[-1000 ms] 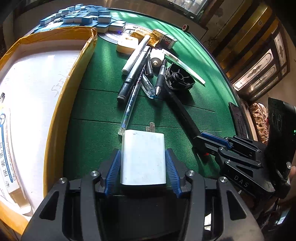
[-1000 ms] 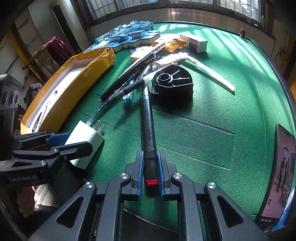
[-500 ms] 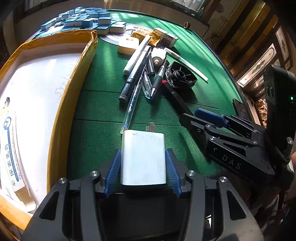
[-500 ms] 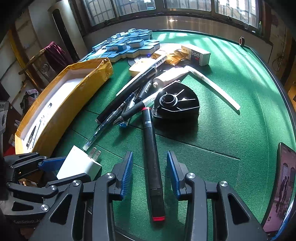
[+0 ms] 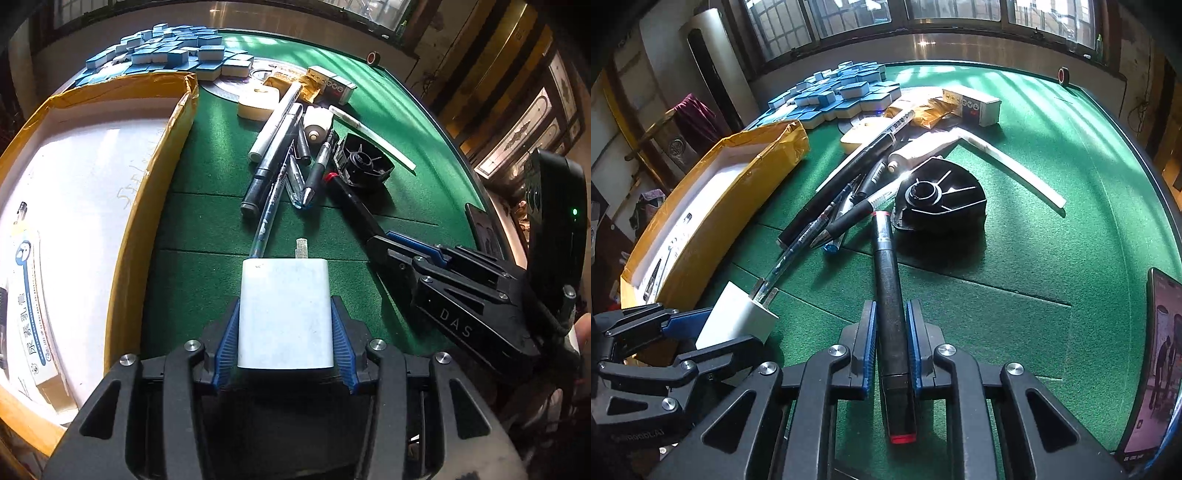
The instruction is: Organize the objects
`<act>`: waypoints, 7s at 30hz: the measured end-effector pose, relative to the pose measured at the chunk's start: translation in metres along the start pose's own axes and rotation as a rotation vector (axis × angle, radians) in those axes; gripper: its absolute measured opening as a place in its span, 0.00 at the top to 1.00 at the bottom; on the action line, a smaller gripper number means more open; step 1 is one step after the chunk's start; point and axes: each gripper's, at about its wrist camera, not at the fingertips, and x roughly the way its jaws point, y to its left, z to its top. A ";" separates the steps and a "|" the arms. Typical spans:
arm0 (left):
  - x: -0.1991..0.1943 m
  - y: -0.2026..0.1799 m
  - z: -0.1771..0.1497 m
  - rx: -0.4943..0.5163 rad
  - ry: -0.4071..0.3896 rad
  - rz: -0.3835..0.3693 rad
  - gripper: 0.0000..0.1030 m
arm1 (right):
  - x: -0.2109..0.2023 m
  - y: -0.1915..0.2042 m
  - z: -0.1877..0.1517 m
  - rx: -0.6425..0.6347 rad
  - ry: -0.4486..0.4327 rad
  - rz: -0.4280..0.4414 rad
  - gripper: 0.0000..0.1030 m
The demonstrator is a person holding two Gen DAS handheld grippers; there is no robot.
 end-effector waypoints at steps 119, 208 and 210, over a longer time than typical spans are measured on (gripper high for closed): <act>-0.117 0.137 0.009 -0.144 -0.343 0.298 0.18 | 0.002 0.118 0.018 -0.043 -0.071 0.303 0.70; 0.020 -0.022 0.010 0.285 0.080 0.193 0.91 | -0.003 -0.009 -0.011 0.180 -0.028 0.118 0.47; 0.012 -0.018 0.010 0.261 0.044 0.177 0.91 | -0.003 -0.009 -0.010 0.180 -0.027 0.116 0.47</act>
